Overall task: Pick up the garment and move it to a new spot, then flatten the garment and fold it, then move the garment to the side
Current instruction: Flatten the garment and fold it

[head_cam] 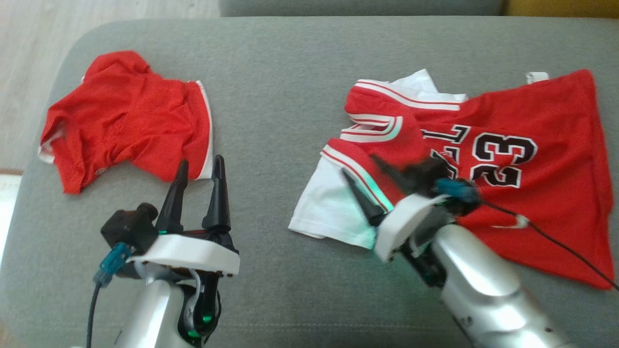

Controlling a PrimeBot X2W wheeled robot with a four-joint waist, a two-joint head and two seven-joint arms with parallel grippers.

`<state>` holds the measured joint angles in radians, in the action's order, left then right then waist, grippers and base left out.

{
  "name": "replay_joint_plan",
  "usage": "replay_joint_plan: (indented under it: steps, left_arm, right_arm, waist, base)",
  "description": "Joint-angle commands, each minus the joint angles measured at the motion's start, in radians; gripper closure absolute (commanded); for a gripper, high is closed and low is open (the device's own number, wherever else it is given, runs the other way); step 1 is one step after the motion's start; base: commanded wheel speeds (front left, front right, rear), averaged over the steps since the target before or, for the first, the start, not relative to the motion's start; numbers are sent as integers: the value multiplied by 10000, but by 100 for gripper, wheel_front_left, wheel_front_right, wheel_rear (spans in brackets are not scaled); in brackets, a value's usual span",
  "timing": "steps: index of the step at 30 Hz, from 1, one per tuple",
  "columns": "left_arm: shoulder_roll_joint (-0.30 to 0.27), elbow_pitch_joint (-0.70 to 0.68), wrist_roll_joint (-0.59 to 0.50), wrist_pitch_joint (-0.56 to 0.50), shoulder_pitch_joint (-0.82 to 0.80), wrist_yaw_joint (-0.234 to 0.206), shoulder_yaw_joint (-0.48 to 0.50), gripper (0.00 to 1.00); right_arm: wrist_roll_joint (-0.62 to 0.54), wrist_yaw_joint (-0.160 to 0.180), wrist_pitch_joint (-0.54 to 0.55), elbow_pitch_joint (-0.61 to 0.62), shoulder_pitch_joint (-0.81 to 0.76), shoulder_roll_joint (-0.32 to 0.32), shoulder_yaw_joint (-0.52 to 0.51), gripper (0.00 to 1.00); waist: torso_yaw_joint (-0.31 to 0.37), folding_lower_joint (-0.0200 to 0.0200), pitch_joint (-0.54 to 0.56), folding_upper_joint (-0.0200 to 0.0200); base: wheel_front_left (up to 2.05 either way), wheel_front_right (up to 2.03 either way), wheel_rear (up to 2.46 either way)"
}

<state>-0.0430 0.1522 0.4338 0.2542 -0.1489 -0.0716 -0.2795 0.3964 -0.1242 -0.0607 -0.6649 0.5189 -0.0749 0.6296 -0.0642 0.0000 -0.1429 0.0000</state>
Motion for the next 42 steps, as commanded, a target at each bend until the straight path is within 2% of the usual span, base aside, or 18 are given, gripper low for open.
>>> replay_joint_plan:
  steps: [1,9,18,24,30,42]
  left_arm:
    - [-72,-387,-31,76,-201,-20,361,0]
    - [-72,-417,-116,76,-45,64,439,0]
    - [-72,-163,-165,76,8,184,144,0]
    - [-72,507,-197,76,-38,258,-189,0]
    - [-72,1950,-406,66,-245,352,-768,0]
    - [-262,4007,-1072,-357,-1043,64,-1337,0]
  right_arm:
    - [-156,-65,-317,248,-89,66,-355,0]
    - [-1228,-65,-1283,1368,-1783,-446,-3409,0]
    - [-3042,-65,-1493,4203,-4094,109,-6769,0]
    - [-3191,-65,-1345,4742,-4416,228,-7094,0]
    - [-2911,-65,-1255,4936,-4483,243,-7101,0]
    - [-2743,-65,-1280,4908,-4459,245,-7124,0]
  waist:
    - [184,0,85,0]
    - [898,0,303,0]
    - [1455,0,251,0]
    - [1605,0,230,0]
    - [1758,0,218,0]
    - [2146,0,14,0]
  base:
    - [0,0,0]
    - [0,0,0]
    - [0,0,0]
    - [0,0,0]
    - [0,0,0]
    - [0,0,0]
